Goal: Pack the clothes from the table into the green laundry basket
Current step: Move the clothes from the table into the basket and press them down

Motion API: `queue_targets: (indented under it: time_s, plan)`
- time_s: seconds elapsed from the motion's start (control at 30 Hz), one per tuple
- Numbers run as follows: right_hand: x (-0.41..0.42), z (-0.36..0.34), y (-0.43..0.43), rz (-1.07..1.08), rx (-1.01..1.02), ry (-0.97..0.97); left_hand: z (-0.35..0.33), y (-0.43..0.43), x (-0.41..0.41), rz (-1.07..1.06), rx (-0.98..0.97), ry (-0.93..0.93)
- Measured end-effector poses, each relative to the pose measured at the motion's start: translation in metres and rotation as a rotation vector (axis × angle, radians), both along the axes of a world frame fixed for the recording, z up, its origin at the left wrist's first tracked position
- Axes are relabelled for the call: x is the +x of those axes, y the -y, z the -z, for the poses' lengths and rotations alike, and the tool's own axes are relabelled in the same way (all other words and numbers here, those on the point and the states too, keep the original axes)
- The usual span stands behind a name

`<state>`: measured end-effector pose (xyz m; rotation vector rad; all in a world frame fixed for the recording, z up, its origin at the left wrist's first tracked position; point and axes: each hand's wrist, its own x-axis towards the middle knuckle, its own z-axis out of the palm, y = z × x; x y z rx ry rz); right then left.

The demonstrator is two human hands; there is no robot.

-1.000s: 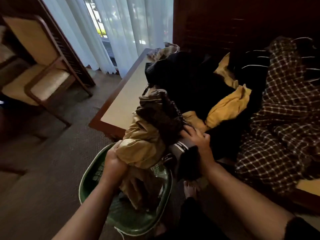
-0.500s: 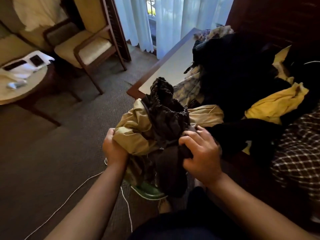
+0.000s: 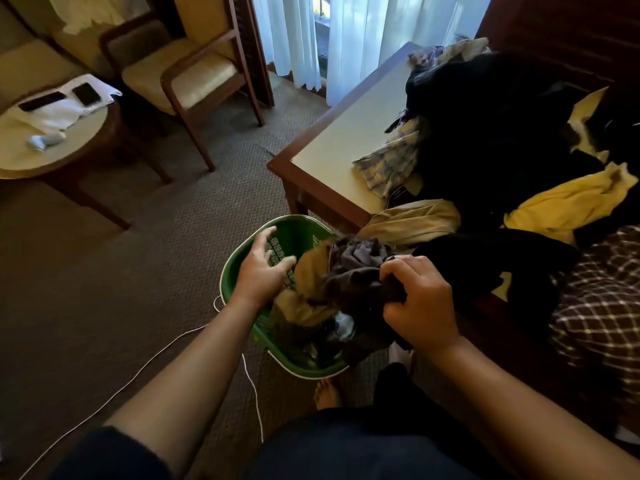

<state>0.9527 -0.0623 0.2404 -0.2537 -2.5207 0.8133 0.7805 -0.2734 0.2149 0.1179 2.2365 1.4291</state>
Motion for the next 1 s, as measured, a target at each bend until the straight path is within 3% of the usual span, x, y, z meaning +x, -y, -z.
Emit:
queue_targets:
  time_s: [0.07,0.17,0.3,0.47,0.57,0.67,0.87,0.93,1.0]
  plan:
    - [-0.003,-0.001,0.006,-0.058,-0.061,-0.001,-0.018,-0.004,0.017,0.065,0.18,0.109]
    - [-0.011,-0.006,0.024,-0.145,-0.215,-0.016,-0.027,-0.009,0.038,0.346,0.394,0.359]
    - [-0.025,-0.014,0.038,-0.154,-0.416,-0.054,-0.022,-0.015,0.044,0.532,0.466,0.491]
    - [-0.033,-0.012,0.027,-0.222,-0.451,0.065,-0.018,-0.025,0.05,0.323,0.426,0.291]
    - [-0.035,-0.007,0.002,-0.256,-0.253,0.27,-0.019,-0.026,0.049,0.142,0.409,0.113]
    - [-0.035,-0.001,-0.022,-0.191,-0.18,0.42,-0.02,-0.021,0.041,0.046,0.379,-0.029]
    - [-0.04,0.015,-0.042,0.016,0.106,0.342,-0.006,-0.007,0.024,-0.079,0.062,-0.396]
    - [-0.042,0.019,-0.055,0.135,0.198,0.362,0.007,-0.006,0.015,-0.049,-0.075,-0.391]
    - [-0.043,0.022,-0.069,0.217,0.268,0.476,0.015,-0.008,0.01,0.008,-0.22,-0.239]
